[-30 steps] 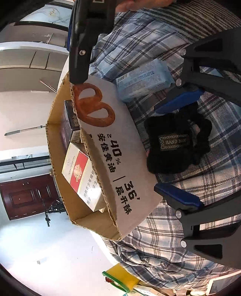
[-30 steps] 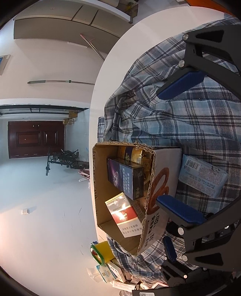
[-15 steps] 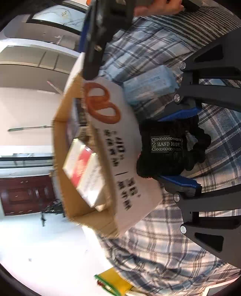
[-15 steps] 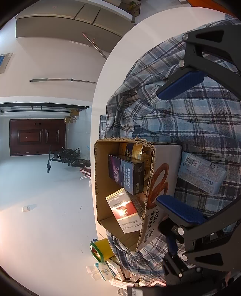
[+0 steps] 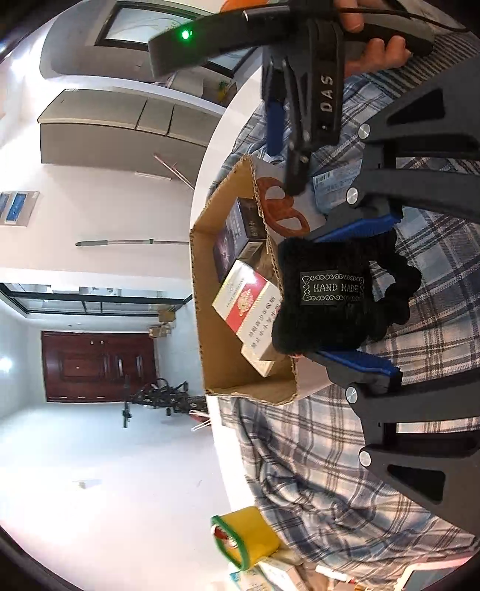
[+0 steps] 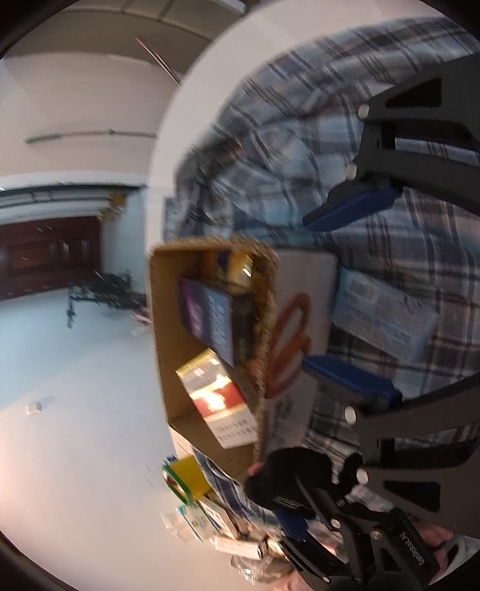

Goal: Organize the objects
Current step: 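Close the left tool on the black cloth item while the right tool grasps the light blue box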

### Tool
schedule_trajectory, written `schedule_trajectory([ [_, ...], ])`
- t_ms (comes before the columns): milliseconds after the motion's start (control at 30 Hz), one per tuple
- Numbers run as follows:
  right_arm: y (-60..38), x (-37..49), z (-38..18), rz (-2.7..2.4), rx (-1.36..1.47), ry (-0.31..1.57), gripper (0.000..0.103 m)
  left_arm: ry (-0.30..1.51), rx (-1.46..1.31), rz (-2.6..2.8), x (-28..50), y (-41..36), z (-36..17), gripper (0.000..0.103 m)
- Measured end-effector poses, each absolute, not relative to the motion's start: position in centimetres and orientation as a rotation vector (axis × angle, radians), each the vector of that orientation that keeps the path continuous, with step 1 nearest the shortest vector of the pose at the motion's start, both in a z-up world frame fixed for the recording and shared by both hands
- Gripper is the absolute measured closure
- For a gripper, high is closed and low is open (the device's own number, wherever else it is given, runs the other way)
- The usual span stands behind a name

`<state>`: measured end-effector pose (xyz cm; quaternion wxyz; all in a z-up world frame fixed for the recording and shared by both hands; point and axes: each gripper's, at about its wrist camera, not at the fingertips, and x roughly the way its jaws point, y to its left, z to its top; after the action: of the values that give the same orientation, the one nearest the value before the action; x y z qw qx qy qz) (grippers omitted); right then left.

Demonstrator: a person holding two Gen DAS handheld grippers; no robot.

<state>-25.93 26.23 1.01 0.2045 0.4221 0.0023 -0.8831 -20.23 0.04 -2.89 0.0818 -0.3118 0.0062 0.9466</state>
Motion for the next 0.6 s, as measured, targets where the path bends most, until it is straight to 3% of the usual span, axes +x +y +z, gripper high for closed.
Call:
schedule_trajectory([
  [200, 24.8, -26.1, -0.8, -2.324, 1.287, 0.017, 0.058, 0.023, -0.935, 2.829, -20.0, 0.3, -2.9, 0.049],
  [600, 23.3, -25.6, -2.0, -2.342, 1.315, 0.151, 0.058, -0.002, -0.913, 2.841, -19.6, 0.1, -2.4, 0.047],
])
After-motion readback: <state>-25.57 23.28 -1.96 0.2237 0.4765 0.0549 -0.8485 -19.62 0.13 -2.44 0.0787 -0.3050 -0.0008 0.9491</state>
